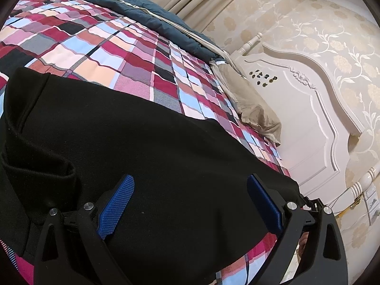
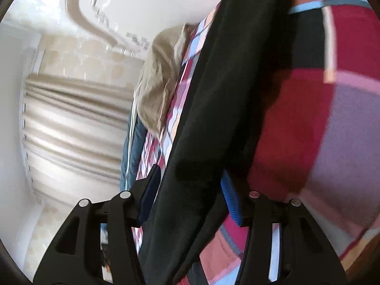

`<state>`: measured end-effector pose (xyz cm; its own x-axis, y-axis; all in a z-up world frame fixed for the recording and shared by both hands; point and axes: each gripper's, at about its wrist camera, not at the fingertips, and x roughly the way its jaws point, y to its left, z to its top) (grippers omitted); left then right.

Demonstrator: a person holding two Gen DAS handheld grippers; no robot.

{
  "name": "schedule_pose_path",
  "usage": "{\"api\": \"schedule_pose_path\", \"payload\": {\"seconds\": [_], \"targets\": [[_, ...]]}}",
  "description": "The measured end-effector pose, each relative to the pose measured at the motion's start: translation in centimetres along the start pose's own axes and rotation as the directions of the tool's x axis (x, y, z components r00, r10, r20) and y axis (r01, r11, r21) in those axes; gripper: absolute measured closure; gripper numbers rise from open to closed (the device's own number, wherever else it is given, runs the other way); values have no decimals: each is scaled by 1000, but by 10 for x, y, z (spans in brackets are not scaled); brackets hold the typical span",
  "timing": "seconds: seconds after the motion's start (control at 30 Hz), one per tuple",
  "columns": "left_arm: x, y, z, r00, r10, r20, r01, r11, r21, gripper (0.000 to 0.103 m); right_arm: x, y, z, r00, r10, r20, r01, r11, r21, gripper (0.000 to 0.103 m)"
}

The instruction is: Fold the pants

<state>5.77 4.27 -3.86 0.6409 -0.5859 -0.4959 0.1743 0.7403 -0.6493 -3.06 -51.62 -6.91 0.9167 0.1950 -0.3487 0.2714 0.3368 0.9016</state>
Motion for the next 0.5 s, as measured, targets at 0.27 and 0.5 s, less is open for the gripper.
{"api": "schedule_pose_path", "payload": {"seconds": [0.27,0.5], "targets": [[-1,1,0,1000,-2,0,2,1000,-2,8,11,8,-22,993,-13,-121,4,997,-75,85],[-3,4,1,1000,-23,-5,23,1000,-19,8,3,2,-25,990,-1,-143,-8,998,-62,97]]}}
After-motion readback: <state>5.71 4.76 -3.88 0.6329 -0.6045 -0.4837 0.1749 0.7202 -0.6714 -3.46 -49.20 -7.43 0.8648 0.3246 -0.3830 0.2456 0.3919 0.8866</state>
